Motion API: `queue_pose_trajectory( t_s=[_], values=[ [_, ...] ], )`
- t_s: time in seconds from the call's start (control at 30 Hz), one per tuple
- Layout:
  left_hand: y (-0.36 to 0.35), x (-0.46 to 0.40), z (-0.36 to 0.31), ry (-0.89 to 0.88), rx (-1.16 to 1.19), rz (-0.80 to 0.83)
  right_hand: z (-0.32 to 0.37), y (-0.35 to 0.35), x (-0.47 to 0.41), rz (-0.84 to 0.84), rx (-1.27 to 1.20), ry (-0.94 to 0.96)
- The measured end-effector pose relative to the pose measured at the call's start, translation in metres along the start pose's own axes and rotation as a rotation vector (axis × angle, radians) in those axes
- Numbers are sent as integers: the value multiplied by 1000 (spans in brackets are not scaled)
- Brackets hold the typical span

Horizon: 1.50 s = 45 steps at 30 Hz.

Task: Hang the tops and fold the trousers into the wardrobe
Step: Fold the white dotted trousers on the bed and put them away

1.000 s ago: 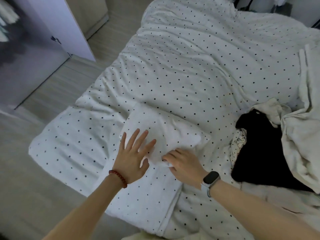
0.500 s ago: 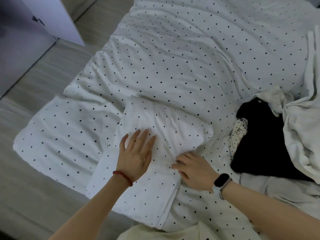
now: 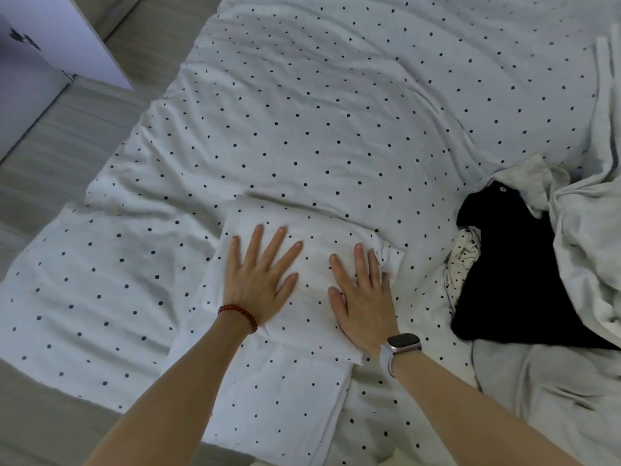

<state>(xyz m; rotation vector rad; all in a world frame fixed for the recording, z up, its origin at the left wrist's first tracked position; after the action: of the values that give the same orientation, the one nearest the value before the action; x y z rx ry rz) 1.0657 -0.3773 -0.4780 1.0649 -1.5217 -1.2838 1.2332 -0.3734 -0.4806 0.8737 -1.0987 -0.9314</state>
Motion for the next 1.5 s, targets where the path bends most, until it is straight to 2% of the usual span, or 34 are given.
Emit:
queue_pose_trajectory(
  t_s=[0.13,0.23,0.3,0.37,0.43,0.5,0.6,0.73,0.87,0.93,1.07,1.3,1.43,1.5],
  values=[
    [1,-5,31,174,121,59,-30,8,9,68,66,-67],
    [15,-18,46,203,176,90,-32,55,2,-115,2,-74],
    [28,-40,43,77,154,143,-23,87,-16,-281,-20,-16],
    [31,-62,36,-41,184,277,-8,90,-42,-176,13,59],
    [29,-78,36,-47,221,431,-7,74,-66,96,-6,30],
    [30,-90,38,-27,209,513,-10,68,-80,253,-45,-38],
    [36,-100,37,-69,166,559,-9,68,-85,351,-65,-53],
    [47,-93,30,-94,238,676,-3,56,-68,585,-195,-67],
    [54,-75,31,-45,217,783,2,62,-53,558,-94,-7],
    [64,-73,29,-82,142,721,6,73,-47,490,-67,10],
    [109,-84,24,-174,-40,447,15,118,-51,281,9,58],
    [221,-132,38,-65,-76,-9,25,237,-90,-70,14,68],
    [280,-165,35,-64,-156,-451,26,309,-114,-445,67,54],
    [289,-176,35,-61,-172,-515,32,327,-115,-623,95,115]
  ],
)
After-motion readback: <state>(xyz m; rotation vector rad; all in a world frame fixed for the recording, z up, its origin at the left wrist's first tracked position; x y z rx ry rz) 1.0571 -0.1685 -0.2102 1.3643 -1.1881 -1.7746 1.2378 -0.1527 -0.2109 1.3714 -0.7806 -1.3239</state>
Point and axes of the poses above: each hand's wrist, its own x-axis away from the middle knuckle, its own y-axis out of the back of the hand, z = x × y, the point moved 9 cm from there along -x, towards the middle knuckle, and after that the axes turned 9 degrees about -y, right-handed, at the moved point
